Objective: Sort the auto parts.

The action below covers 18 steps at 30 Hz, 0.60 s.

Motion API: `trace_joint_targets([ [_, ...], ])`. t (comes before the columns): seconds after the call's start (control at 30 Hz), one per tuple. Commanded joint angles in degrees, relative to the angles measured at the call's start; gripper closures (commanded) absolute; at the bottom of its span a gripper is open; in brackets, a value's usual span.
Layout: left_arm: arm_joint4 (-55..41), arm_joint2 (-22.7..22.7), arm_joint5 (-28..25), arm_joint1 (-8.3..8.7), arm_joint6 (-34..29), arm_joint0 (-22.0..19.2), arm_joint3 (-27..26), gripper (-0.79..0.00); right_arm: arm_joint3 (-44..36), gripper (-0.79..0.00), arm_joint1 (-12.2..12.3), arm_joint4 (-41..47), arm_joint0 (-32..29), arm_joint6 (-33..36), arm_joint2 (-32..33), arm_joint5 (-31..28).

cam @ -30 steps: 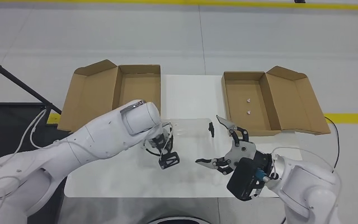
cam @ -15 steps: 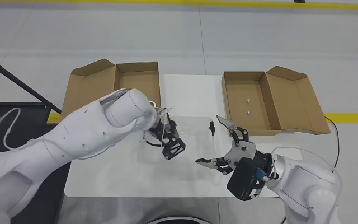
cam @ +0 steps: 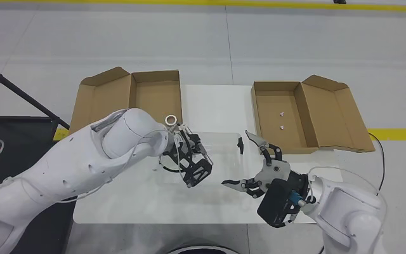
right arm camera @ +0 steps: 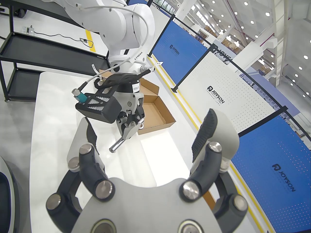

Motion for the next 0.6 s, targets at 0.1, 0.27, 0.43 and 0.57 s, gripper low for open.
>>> trace_joint_targets([
  [0.1,0.0,0.1,0.0,-0.03,0.1,-0.1,0.1,0.0,0.0,-0.785,0.0,0.0,0.0,0.0,0.0,0.0],
  [0.27,-3.0,-1.8,3.1,0.11,-1.5,1.8,3.2,0.0,0.0,-0.785,0.0,0.0,0.0,0.0,0.0,0.0],
  [0.43,-11.3,-7.4,5.4,0.64,-10.6,4.7,9.0,0.0,0.0,-0.785,0.0,0.0,0.0,0.0,0.0,0.0],
  [0.57,-17.9,-10.9,6.1,0.79,-18.6,6.7,9.9,0.0,0.0,-0.785,0.0,0.0,0.0,0.0,0.0,0.0],
])
